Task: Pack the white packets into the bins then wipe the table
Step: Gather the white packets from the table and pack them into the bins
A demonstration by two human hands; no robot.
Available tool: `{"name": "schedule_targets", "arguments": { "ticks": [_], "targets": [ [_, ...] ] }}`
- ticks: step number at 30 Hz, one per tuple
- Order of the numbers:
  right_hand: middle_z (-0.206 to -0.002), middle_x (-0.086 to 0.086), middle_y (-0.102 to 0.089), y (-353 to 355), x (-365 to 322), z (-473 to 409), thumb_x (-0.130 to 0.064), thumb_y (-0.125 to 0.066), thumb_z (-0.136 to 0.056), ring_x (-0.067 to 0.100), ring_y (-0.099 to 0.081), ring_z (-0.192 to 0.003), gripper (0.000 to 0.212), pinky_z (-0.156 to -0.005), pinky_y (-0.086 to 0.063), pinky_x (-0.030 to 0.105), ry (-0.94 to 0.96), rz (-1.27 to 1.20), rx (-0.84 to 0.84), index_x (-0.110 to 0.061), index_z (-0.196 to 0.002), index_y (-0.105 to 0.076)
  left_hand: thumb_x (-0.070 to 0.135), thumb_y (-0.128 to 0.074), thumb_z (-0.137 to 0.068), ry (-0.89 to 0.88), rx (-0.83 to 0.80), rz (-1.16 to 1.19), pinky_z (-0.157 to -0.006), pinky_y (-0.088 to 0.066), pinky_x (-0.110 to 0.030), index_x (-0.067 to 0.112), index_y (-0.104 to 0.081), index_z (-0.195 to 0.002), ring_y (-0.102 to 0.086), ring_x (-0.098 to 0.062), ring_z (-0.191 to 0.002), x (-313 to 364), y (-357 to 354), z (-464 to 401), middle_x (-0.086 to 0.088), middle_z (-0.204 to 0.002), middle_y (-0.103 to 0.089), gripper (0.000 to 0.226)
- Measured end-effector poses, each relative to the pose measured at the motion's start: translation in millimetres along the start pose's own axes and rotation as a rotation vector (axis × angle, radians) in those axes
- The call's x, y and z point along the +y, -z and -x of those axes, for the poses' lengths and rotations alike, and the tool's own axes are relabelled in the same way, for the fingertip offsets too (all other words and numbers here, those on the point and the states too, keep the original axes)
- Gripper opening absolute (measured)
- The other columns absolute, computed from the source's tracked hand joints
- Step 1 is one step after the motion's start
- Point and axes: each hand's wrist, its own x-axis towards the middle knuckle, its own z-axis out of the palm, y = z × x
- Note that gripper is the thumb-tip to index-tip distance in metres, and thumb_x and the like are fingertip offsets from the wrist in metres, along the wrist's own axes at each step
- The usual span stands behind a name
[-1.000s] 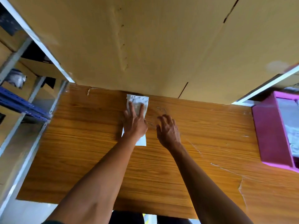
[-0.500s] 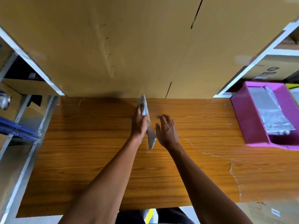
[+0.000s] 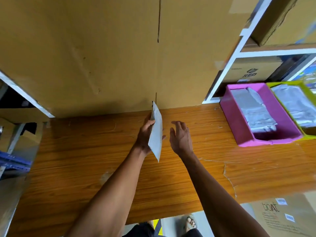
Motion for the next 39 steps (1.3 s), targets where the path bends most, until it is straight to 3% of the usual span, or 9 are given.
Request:
{"name": "schedule_targets", "arguments": {
  "ticks": [3,7,11,16,21,23,26,32,39],
  "targets": [
    [-0.133,0.017,-0.062,30,21,-1,-0.022,-0.049,-0.110,0.040,-0.061,-0.112,0.033,-0.089,-0.052,0.051,-0.032,-0.110,0.053,-0.012,-0.139,-0.059,0.042,-0.067,-0.088,-0.143,-0.011,-0.421,-0.102,-0.052,-0.044,0.046,-0.047,-0.153,-0.057,-0.023,-0.129,-11,-40,-7,0.001,-0.148,-0.054,0.068],
    [-0.115,0.005,-0.071,78,50,3,-0.025,-0.038,-0.114,0.032,-0.065,-0.105,0.031,-0.080,-0.047,0.038,-0.018,-0.314,-0.007,-0.015,-0.130,-0.063,0.053,-0.064,-0.076,-0.327,0.057,-0.875,-0.120,-0.041,-0.042,0.037,-0.046,-0.158,-0.040,-0.016,-0.146,-39,-100,-22,0.001,-0.157,-0.041,0.085],
    [-0.108,-0.019,-0.073,139,93,7,-0.036,-0.040,-0.114,0.010,-0.069,-0.104,0.027,-0.091,-0.054,0.032,-0.183,-0.552,-0.017,-0.050,-0.121,-0.062,0.055,-0.057,-0.086,-0.476,0.137,-0.984,-0.126,-0.032,-0.044,0.019,-0.051,-0.156,-0.033,-0.022,-0.154,-78,-167,-33,-0.010,-0.165,-0.035,0.078],
    [-0.118,-0.006,-0.074,206,159,4,-0.046,-0.061,-0.096,0.017,-0.072,-0.108,0.036,-0.098,-0.056,0.052,-0.150,-0.610,-0.018,-0.034,-0.130,-0.061,0.037,-0.038,-0.100,-0.711,0.111,-0.983,-0.128,-0.023,-0.033,0.005,-0.048,-0.156,-0.032,-0.024,-0.153,-120,-242,-42,-0.021,-0.164,-0.036,0.065],
    [-0.113,0.000,-0.075,263,201,6,-0.032,-0.059,-0.090,0.024,-0.074,-0.097,0.047,-0.090,-0.059,0.057,-0.178,-0.642,0.048,-0.035,-0.137,-0.054,0.037,-0.066,-0.084,-0.480,0.218,-0.609,-0.100,-0.050,-0.032,0.023,-0.042,-0.156,-0.061,-0.011,-0.118,-128,-318,-44,0.003,-0.133,-0.063,0.077],
    [-0.125,0.006,-0.072,285,211,5,-0.021,-0.060,-0.095,0.024,-0.069,-0.103,0.059,-0.097,-0.055,0.045,-0.162,-0.550,0.093,-0.030,-0.151,-0.045,0.038,-0.073,-0.078,-0.368,0.209,-0.459,-0.083,-0.053,-0.033,0.026,-0.052,-0.146,-0.068,-0.016,-0.099,-127,-342,-48,0.002,-0.112,-0.074,0.072],
    [-0.159,0.015,-0.045,307,228,2,-0.021,-0.067,-0.101,0.022,-0.047,-0.140,0.080,-0.107,-0.032,0.021,-0.125,-0.392,0.142,-0.012,-0.165,-0.021,0.024,-0.077,-0.085,-0.316,0.105,-0.383,-0.082,-0.059,-0.038,0.021,-0.065,-0.131,-0.074,-0.023,-0.100,-131,-366,-60,-0.005,-0.112,-0.078,0.048],
    [-0.175,0.009,0.005,331,256,-22,-0.063,-0.084,-0.074,0.036,-0.007,-0.160,0.134,-0.120,-0.030,0.055,-0.029,-0.010,-0.029,-0.031,-0.167,0.008,0.021,-0.075,-0.093,-0.239,0.056,-0.440,-0.071,-0.053,-0.039,0.019,-0.069,-0.112,-0.071,-0.029,-0.088,-139,-409,-91,-0.009,-0.098,-0.074,0.020],
    [-0.174,0.001,0.010,352,265,-56,-0.066,-0.067,-0.084,0.051,-0.034,-0.143,0.108,-0.102,-0.047,0.059,-0.128,0.276,0.020,-0.042,-0.165,-0.001,0.034,-0.068,-0.091,-0.170,-0.074,-0.554,-0.072,-0.049,-0.034,0.013,-0.063,-0.103,-0.061,-0.018,-0.084,-133,-443,-134,-0.002,-0.092,-0.062,0.025]
  ]
}}
